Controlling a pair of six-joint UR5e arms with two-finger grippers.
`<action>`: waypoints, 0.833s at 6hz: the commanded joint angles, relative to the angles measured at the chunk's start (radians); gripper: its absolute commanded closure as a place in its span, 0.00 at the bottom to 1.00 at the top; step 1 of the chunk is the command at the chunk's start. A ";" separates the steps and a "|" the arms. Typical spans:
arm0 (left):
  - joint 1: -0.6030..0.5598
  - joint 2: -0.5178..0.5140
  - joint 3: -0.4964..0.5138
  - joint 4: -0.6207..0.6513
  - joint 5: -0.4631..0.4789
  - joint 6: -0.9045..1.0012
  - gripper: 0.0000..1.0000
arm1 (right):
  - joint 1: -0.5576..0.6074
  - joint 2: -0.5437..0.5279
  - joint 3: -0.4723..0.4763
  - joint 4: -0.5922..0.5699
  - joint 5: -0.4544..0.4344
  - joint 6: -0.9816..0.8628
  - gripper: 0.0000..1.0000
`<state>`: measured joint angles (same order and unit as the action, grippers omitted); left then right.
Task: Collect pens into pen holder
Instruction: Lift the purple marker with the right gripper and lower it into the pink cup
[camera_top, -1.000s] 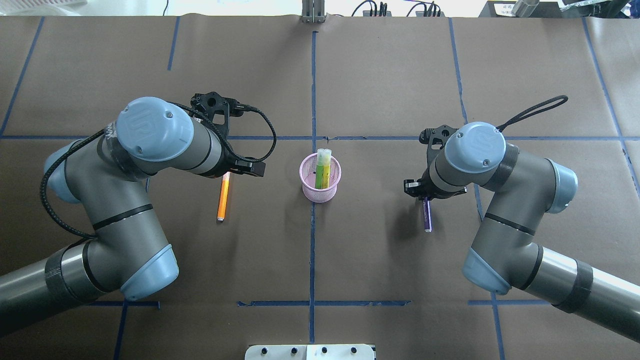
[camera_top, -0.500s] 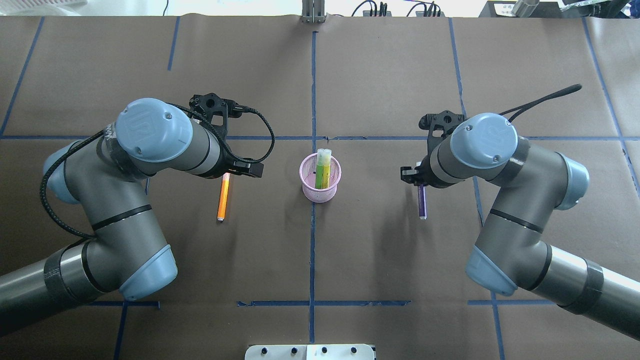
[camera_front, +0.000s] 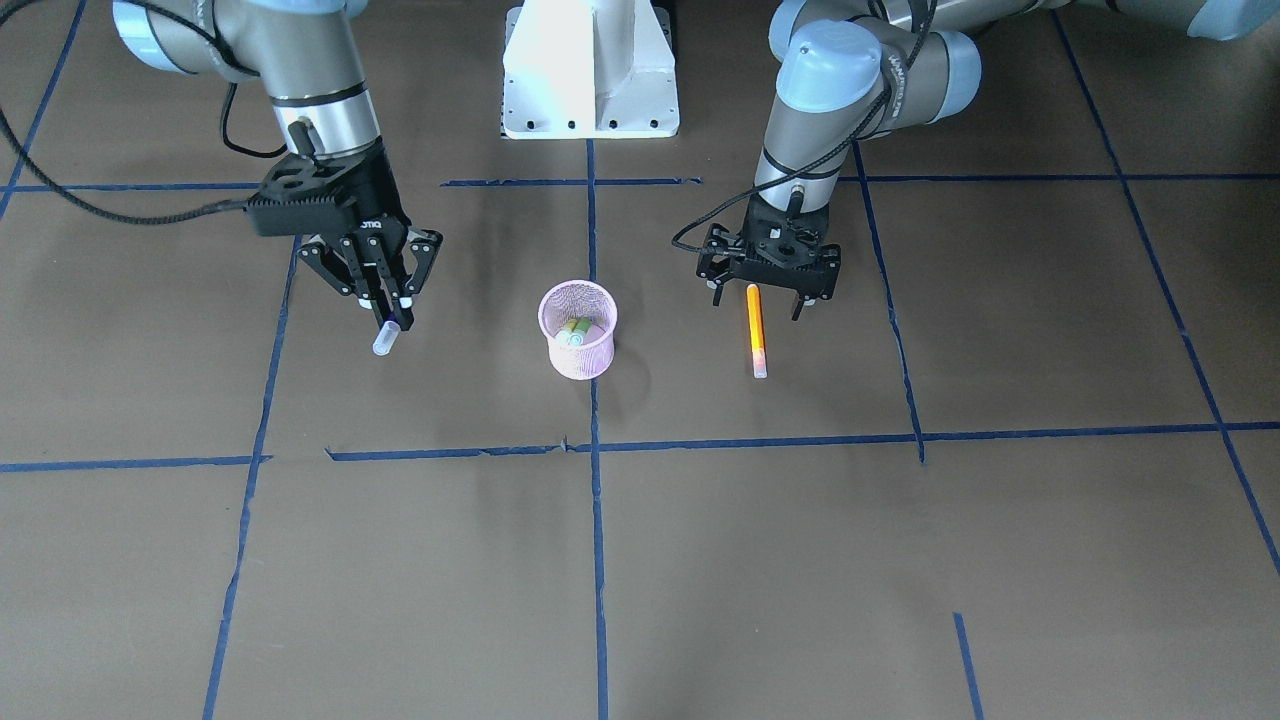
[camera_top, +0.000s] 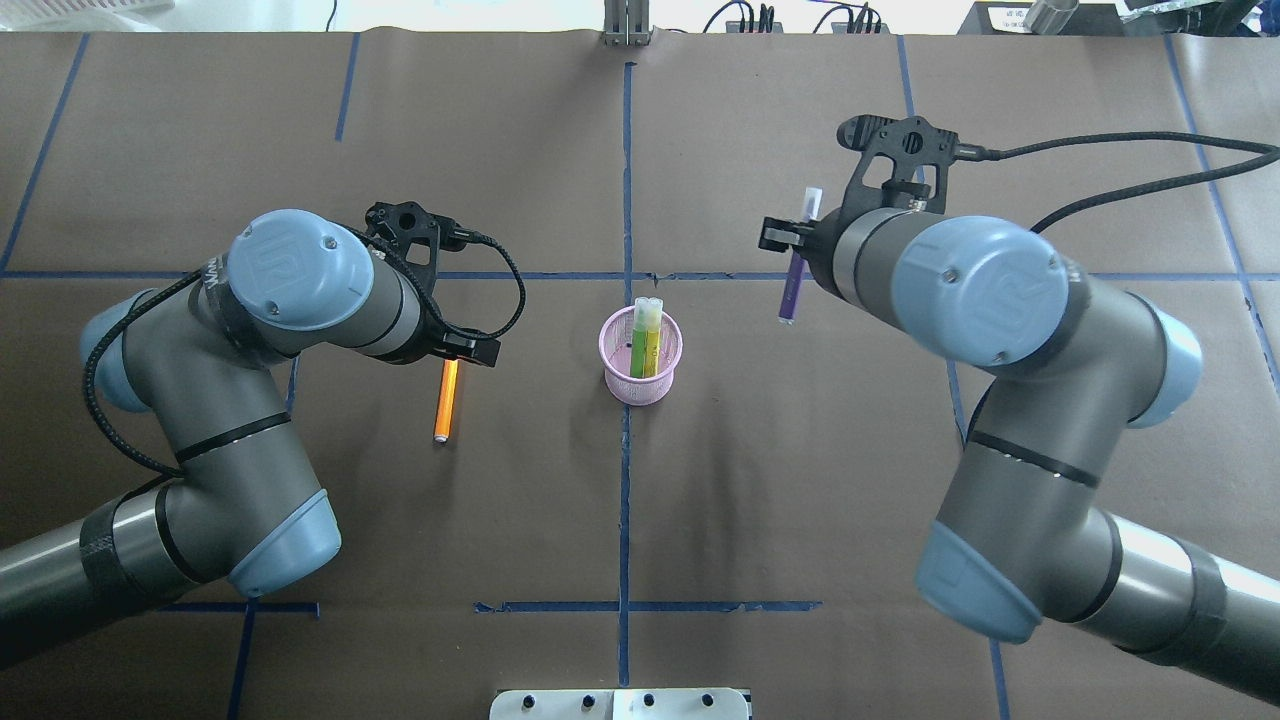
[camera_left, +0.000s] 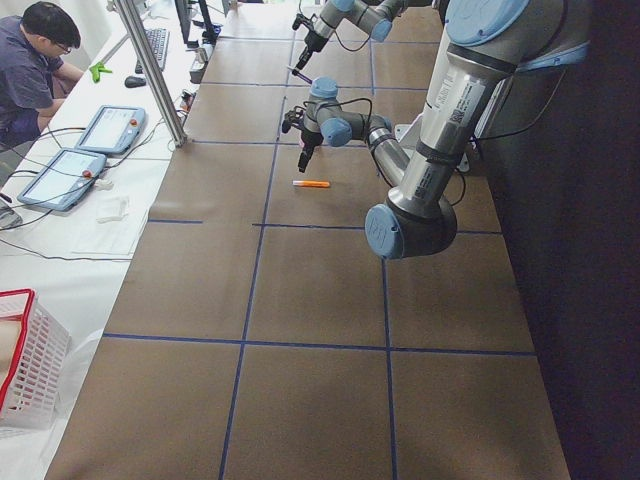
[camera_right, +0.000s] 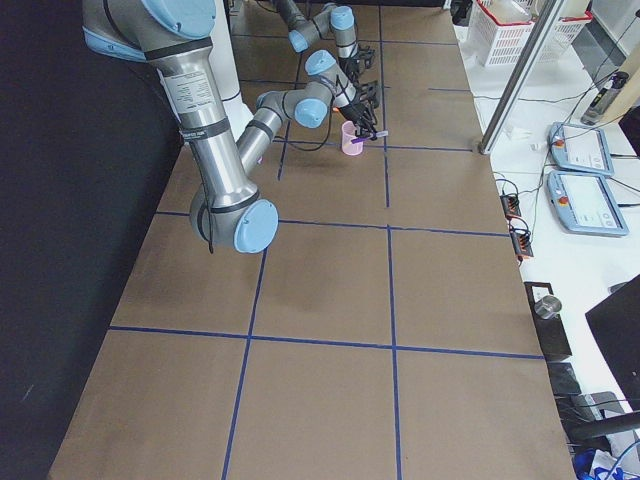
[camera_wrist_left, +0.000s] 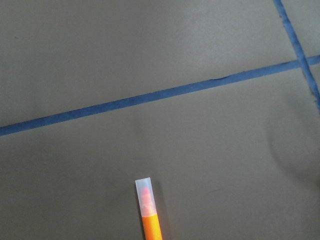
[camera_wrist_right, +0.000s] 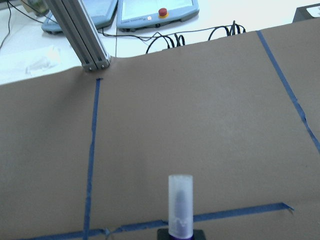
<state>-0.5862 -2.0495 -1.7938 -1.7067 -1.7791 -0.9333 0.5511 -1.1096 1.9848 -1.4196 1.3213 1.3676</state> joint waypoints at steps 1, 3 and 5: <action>-0.001 0.002 0.005 -0.001 -0.002 0.004 0.00 | -0.101 0.098 -0.050 -0.050 -0.257 0.080 0.99; -0.009 0.002 0.007 -0.001 -0.003 0.004 0.00 | -0.172 0.224 -0.209 -0.045 -0.439 0.172 0.99; -0.018 0.002 0.005 -0.001 -0.005 0.004 0.00 | -0.258 0.237 -0.267 -0.042 -0.526 0.192 0.98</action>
<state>-0.5993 -2.0478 -1.7883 -1.7073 -1.7835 -0.9296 0.3369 -0.8722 1.7381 -1.4633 0.8398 1.5489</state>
